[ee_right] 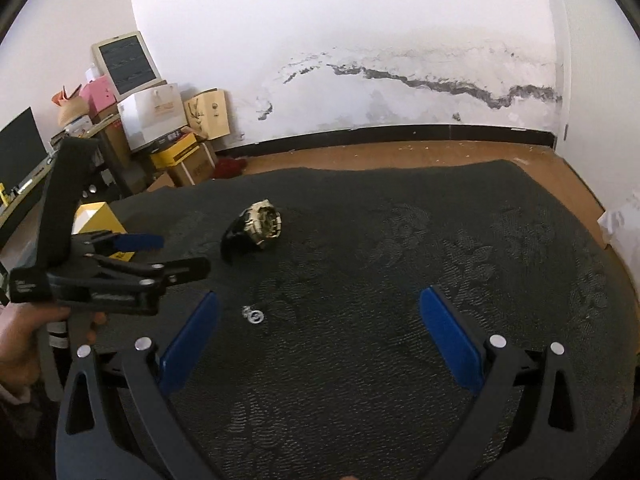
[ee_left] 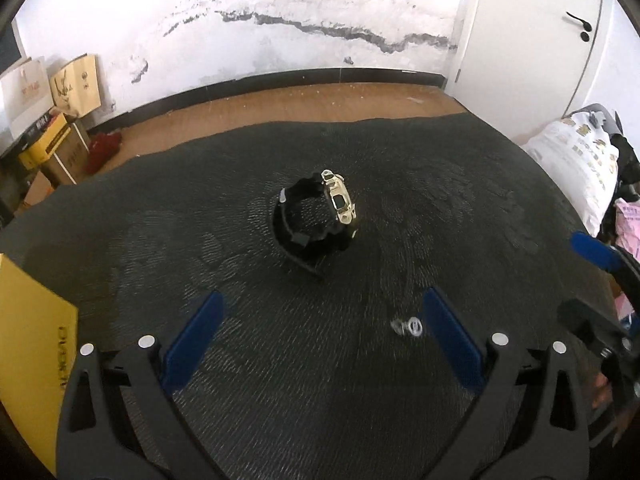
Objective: Organize jewelry
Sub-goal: 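Move both tools back to the mat, left tool lowering toward the black watch, then close the left tool on the black-strapped watch and lift it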
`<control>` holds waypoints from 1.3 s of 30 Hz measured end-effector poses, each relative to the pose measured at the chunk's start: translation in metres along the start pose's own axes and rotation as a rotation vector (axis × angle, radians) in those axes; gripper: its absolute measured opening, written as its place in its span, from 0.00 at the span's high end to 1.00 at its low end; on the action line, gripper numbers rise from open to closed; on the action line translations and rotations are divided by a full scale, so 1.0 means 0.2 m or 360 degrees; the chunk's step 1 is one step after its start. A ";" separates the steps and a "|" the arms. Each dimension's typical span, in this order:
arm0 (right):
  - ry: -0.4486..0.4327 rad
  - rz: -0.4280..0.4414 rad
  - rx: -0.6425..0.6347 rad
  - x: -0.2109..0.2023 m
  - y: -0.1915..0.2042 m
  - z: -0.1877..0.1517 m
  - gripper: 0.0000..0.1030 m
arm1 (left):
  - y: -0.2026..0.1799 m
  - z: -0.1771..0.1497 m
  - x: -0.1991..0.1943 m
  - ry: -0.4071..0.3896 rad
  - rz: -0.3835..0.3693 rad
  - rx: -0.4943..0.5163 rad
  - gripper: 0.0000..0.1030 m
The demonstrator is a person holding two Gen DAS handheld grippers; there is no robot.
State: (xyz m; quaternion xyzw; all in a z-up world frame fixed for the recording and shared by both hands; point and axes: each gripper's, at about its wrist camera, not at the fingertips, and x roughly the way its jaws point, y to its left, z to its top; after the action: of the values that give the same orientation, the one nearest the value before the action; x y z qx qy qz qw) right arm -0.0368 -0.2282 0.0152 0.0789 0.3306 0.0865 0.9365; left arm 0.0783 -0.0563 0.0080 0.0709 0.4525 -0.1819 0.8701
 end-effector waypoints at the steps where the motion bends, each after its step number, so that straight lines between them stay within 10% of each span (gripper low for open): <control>1: -0.0022 0.0007 0.0001 -0.02 0.00 0.01 0.06 | -0.01 0.01 0.02 0.0001 -0.0004 -0.0007 0.06; 39: -0.0077 0.0063 -0.0108 -0.05 0.08 0.05 0.06 | 0.03 0.19 0.44 -0.0022 -0.0050 -0.0298 0.06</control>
State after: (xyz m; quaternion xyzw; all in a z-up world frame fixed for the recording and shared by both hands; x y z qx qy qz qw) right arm -0.0390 -0.2158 0.0320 0.0556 0.3030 0.1143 0.9445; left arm 0.1554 -0.0840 -0.0424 -0.0192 0.4626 -0.1528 0.8731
